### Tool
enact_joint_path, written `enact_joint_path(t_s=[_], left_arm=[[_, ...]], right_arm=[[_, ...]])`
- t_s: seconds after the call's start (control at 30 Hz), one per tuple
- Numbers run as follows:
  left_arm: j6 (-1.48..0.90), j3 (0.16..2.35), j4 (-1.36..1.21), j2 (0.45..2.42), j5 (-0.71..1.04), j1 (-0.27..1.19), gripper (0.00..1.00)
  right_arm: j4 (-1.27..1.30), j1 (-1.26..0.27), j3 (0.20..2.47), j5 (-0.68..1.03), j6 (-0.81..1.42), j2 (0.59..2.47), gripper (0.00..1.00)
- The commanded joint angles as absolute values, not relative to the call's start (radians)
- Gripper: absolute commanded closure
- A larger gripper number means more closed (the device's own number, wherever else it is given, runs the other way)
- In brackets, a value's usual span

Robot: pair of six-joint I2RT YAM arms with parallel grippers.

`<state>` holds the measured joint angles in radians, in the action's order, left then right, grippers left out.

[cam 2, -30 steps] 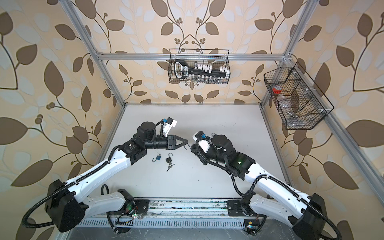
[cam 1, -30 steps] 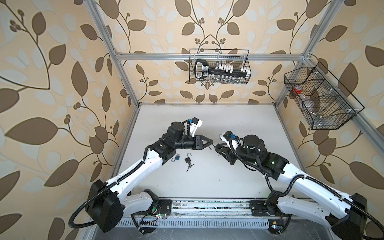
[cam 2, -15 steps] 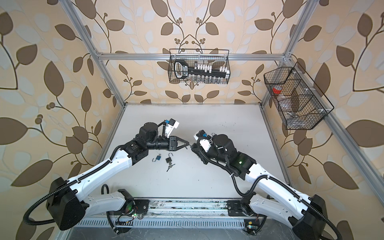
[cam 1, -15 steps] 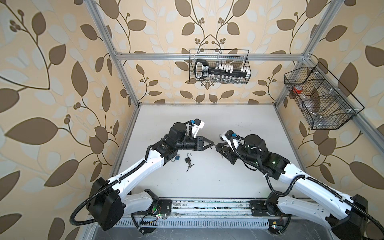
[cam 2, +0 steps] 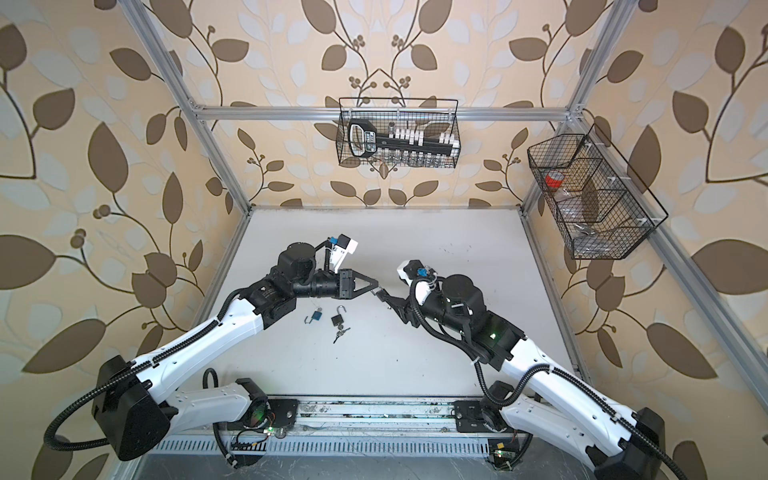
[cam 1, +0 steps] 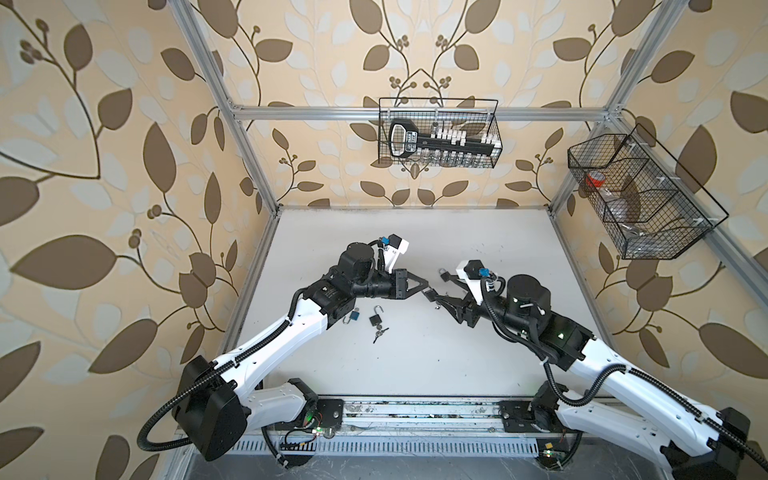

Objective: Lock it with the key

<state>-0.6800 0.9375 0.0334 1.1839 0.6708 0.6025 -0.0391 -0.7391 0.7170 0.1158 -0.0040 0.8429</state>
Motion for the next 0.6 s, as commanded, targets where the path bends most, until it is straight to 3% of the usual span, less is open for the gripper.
enact_joint_path(t_s=[0.0,0.13,0.3,0.57], left_arm=[[-0.703,0.997,0.020,1.110,0.602,0.605,1.00],[-0.723,0.993,0.012,1.078,0.561,0.604,1.00],[-0.741,0.993,-0.024,1.067,0.569,0.606,1.00],[-0.767,0.988,-0.060,1.071,0.607,0.606,1.00]], right_arm=[[0.160,-0.738,0.618,0.071,-0.039,0.790,0.28],[0.270,-0.737,0.579,0.113,-0.068,0.782,0.27],[0.326,-0.737,0.616,0.225,-0.062,0.879,0.35],[0.342,-0.736,0.681,0.237,-0.037,0.996,0.53]])
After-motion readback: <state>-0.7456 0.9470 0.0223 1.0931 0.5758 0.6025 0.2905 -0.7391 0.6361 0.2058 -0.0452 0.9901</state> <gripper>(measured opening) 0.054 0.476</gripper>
